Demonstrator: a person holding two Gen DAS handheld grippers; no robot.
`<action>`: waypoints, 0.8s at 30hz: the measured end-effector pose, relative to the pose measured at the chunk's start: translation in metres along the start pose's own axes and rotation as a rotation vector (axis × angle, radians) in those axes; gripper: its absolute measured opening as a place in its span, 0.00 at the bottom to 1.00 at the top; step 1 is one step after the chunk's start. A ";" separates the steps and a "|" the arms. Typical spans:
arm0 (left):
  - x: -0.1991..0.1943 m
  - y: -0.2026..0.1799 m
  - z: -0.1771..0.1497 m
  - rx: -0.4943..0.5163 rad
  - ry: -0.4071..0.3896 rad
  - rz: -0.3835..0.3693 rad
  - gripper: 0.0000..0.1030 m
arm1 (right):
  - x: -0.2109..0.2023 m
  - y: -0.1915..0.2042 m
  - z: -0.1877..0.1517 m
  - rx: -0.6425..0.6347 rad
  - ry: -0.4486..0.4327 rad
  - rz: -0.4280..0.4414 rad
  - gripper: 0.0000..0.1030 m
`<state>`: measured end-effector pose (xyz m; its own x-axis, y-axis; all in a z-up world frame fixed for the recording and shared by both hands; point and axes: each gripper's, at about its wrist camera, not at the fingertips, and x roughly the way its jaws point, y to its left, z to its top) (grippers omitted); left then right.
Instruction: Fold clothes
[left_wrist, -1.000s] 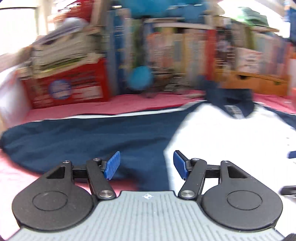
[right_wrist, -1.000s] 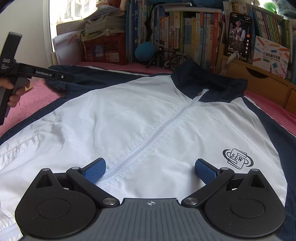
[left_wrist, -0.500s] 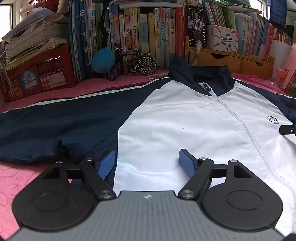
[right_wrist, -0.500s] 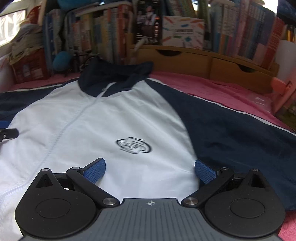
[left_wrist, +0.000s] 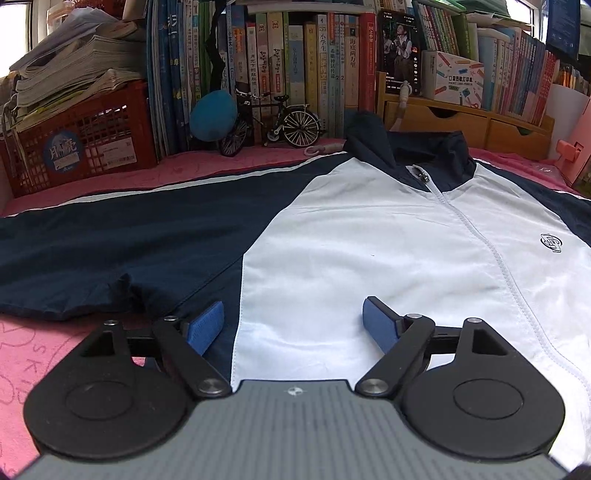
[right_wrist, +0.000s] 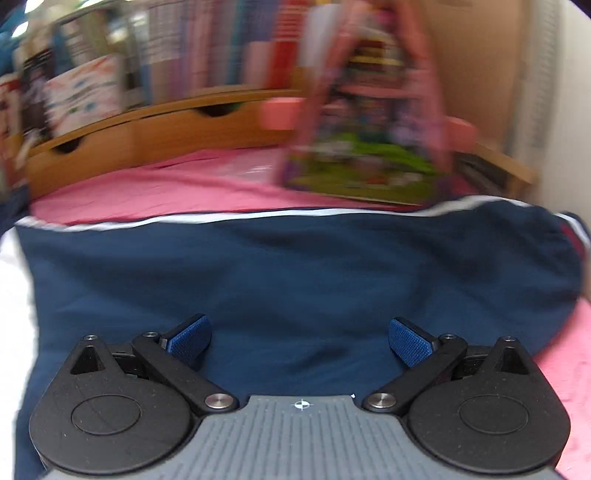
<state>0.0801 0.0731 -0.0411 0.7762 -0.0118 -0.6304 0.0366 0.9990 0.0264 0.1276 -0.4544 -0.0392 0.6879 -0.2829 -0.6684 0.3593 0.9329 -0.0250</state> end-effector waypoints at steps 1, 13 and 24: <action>0.000 0.000 0.000 0.000 0.000 0.000 0.82 | 0.003 -0.016 0.002 0.024 -0.002 -0.028 1.00; 0.001 0.002 -0.001 -0.012 0.001 0.013 0.85 | 0.013 -0.155 0.009 0.281 0.000 -0.423 1.00; -0.089 0.020 -0.032 -0.058 -0.065 -0.076 0.72 | -0.113 -0.020 -0.067 -0.008 -0.105 0.056 1.00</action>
<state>-0.0085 0.0951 -0.0096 0.8117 -0.0884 -0.5773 0.0617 0.9959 -0.0658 0.0001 -0.4266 -0.0126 0.7692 -0.2516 -0.5874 0.3138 0.9495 0.0043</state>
